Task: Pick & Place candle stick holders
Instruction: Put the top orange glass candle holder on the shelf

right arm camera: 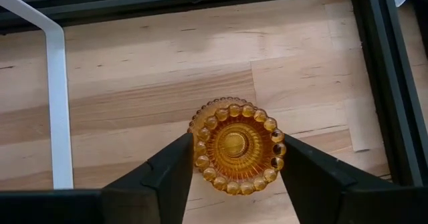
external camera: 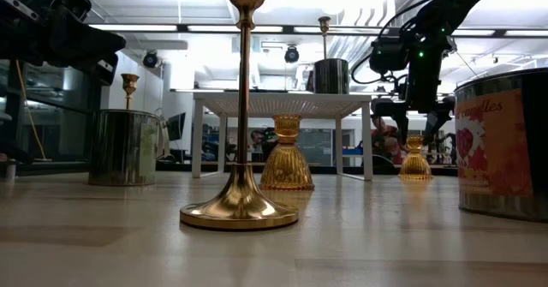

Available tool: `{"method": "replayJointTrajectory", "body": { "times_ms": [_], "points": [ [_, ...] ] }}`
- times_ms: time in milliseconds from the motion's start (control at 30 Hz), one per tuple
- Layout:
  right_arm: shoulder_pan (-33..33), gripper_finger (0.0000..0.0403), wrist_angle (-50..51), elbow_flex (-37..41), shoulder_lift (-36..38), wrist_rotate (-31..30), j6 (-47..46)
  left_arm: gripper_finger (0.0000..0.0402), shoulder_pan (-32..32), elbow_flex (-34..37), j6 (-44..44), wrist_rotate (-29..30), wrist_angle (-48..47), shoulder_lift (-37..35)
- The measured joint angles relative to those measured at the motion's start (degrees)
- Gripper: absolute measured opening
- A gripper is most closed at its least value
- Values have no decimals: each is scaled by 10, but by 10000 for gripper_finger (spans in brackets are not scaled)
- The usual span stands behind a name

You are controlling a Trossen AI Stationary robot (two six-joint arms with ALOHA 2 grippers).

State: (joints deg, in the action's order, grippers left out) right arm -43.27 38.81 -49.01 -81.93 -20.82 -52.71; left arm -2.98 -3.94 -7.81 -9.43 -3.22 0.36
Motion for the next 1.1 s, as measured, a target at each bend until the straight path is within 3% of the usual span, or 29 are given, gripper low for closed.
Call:
{"method": "replayJointTrajectory", "body": {
  "times_ms": [267,1100],
  "points": [
    [0,171,1,0,0,0,3,0,0,0,0,0,0,0],
    [0,162,2,-1,2,15,17,0,0,0,0,0,0,0]
  ]
}}
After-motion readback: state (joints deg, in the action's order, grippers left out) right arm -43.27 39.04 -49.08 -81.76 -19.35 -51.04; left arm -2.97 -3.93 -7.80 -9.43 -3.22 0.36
